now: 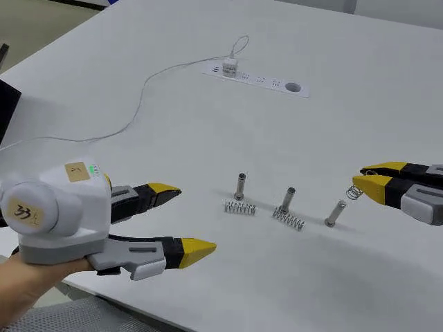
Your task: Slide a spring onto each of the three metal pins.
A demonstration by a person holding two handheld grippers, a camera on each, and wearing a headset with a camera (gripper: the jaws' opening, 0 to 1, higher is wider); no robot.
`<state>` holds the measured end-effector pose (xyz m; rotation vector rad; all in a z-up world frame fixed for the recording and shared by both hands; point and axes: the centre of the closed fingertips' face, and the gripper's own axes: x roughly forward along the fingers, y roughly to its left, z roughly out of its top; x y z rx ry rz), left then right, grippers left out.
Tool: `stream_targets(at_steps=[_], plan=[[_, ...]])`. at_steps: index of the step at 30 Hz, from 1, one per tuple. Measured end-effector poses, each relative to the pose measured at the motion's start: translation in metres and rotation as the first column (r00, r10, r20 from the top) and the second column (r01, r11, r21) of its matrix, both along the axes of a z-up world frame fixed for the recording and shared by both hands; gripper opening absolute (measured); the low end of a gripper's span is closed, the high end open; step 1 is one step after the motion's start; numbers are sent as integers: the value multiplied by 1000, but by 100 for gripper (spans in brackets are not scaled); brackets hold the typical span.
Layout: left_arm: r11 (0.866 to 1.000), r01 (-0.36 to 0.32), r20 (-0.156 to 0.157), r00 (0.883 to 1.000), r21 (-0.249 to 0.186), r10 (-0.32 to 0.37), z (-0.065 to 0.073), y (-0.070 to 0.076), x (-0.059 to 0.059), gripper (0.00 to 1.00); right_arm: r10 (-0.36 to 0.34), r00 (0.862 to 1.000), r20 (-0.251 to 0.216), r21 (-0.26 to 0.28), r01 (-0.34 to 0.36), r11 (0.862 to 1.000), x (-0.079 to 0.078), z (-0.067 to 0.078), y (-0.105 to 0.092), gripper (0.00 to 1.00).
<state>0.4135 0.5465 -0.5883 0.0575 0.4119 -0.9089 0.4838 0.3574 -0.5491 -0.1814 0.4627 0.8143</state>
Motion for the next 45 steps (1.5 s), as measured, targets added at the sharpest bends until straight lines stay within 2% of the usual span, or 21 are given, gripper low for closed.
stream_targets(at_steps=[6,9,14,20,22,30,45], plan=[[1000,-9,-13,1000,-3,9,-1,2,1,62,-43,998,-44,-1,43,999,14,-24,-2,11],[999,-43,-11,999,-33,42,4,7,5,62,-66,996,-64,-44,64,997,15,-38,-6,11],[993,-96,-17,995,-62,95,7,15,11,61,-95,993,-73,-42,92,995,16,-45,-12,11],[994,-92,-41,995,-56,89,2,13,9,61,-124,989,-86,0,125,992,20,-45,-15,11],[995,-87,-38,996,-46,85,1,12,8,61,-131,987,-89,9,132,991,21,-45,-15,11],[990,-123,-41,992,-75,120,5,18,12,60,-119,987,-104,14,122,992,18,-45,-12,11],[991,-113,-50,993,-67,110,2,16,11,61,-80,990,-120,-102,68,993,18,-73,-2,11]])
